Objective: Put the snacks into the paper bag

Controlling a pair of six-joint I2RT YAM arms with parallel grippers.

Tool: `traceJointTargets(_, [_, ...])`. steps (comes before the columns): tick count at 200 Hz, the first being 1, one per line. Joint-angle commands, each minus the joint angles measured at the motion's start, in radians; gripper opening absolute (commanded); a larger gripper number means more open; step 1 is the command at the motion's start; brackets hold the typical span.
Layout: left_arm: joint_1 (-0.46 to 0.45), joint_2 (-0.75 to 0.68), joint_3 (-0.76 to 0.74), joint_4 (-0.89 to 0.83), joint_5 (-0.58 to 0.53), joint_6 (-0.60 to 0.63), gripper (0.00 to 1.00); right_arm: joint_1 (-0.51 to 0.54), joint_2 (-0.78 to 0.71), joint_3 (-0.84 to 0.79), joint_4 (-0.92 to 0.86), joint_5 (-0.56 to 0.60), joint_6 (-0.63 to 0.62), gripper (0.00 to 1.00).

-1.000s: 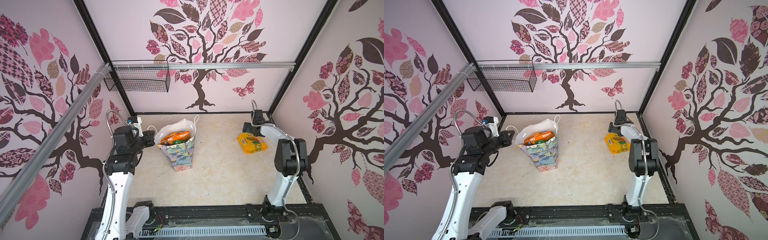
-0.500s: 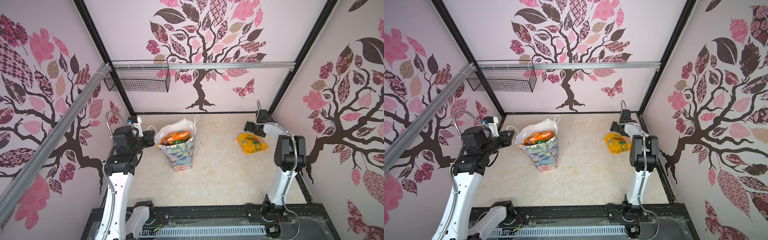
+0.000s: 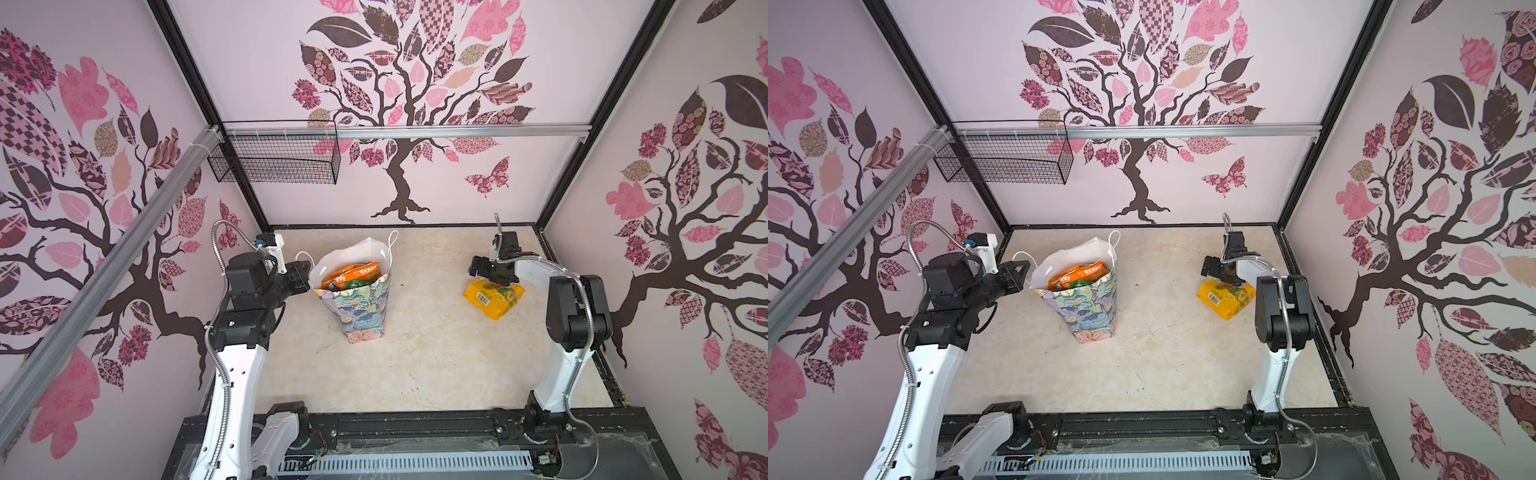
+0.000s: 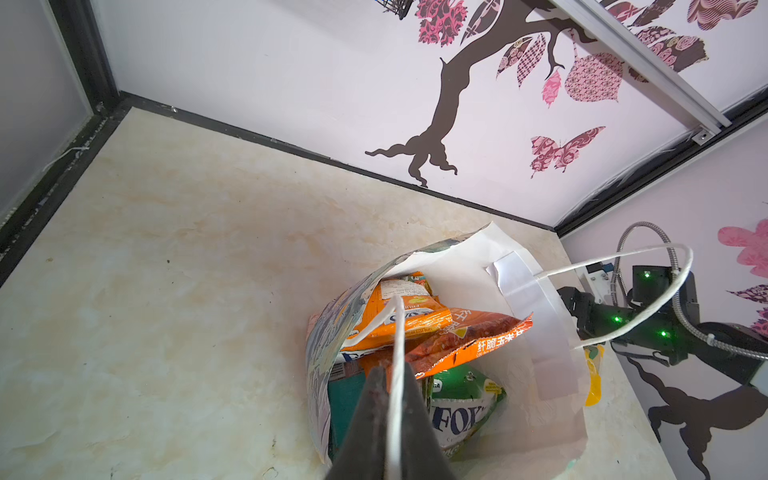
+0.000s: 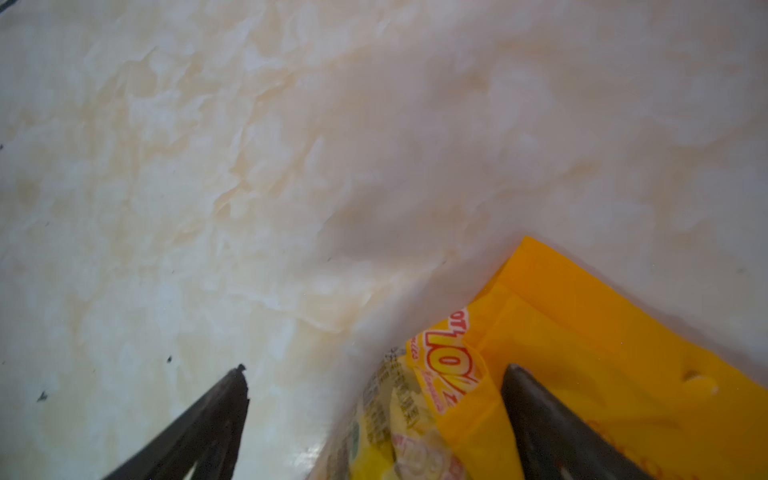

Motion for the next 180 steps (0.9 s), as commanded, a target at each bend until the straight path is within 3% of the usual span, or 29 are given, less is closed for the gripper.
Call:
traceJointTargets(1, [0.007, 0.000, -0.020, 0.021, 0.011, 0.002, 0.10, 0.047, -0.103, -0.119, 0.007, -0.093, 0.056, 0.96])
traceJointTargets(38, [0.005, -0.005, -0.022, 0.022, 0.008, 0.003, 0.10, 0.129, -0.220, -0.287, 0.081, -0.156, 0.081, 0.94])
traceJointTargets(80, [0.005, -0.006, -0.024, 0.025, 0.014, -0.001, 0.11, 0.207, -0.332, -0.301, 0.036, -0.149, 0.054, 0.94])
traceJointTargets(113, [0.006, -0.006, -0.021, 0.022, 0.010, 0.002, 0.10, 0.230, -0.536, -0.312, 0.007, -0.152, 0.036, 0.92])
traceJointTargets(180, [0.006, -0.012, -0.020, 0.024, 0.011, -0.003, 0.11, 0.441, -0.959, -0.539, -0.201, 0.114, 0.253, 0.91])
